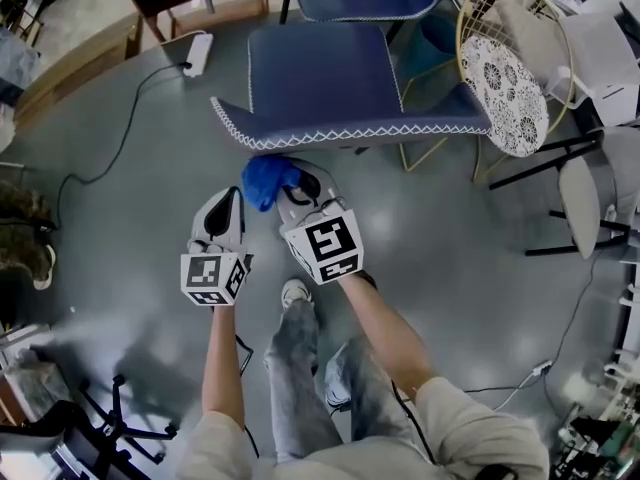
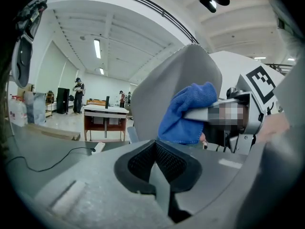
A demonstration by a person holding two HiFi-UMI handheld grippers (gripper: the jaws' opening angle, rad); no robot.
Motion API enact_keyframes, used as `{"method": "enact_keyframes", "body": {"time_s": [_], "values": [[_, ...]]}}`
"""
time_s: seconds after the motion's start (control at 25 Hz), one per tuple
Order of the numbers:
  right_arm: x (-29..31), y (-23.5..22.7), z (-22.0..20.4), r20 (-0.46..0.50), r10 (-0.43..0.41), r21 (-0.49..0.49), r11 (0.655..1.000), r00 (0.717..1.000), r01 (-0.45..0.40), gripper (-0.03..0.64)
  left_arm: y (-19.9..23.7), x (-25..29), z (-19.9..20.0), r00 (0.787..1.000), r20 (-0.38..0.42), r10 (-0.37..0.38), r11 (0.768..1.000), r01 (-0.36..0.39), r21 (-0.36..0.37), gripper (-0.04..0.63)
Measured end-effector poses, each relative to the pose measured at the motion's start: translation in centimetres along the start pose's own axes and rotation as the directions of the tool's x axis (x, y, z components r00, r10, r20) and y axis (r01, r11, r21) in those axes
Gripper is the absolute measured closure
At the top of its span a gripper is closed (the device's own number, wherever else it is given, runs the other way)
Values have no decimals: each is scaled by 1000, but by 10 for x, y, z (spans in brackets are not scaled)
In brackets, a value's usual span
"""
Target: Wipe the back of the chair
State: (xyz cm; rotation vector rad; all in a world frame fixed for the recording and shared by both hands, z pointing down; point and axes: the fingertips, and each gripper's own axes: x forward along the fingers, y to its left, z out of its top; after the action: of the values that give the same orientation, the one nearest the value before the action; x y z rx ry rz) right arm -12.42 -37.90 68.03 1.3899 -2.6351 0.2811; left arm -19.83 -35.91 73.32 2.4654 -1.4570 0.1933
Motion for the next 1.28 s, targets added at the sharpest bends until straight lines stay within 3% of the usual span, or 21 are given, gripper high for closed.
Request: {"method": "enact_keyframes", "body": {"time_s": [0.24, 0.52, 0.92, 1.04, 1.28], "values": [[-48, -83, -14, -7, -172, 63, 983, 985, 172, 569, -23, 18, -4, 999, -27, -36, 999, 37, 2, 595], [-130, -197, -22, -19, -399, 64, 915, 917, 399, 569, -70, 41, -4, 993, -61, -105, 994, 106, 15, 595], [-217, -283, -34, -68, -536, 53, 840, 841, 540, 569, -113, 60, 13, 987, -66, -148, 987, 152, 57, 595], [-225, -269, -32, -79, -518, 57, 851, 852, 523, 569, -122, 56, 19, 987, -67, -143, 988, 147, 49, 595], [-191, -173, 0, -59, -378, 68, 922, 924, 381, 569, -118, 22, 40, 991, -87, -103, 994, 105, 22, 595]]}}
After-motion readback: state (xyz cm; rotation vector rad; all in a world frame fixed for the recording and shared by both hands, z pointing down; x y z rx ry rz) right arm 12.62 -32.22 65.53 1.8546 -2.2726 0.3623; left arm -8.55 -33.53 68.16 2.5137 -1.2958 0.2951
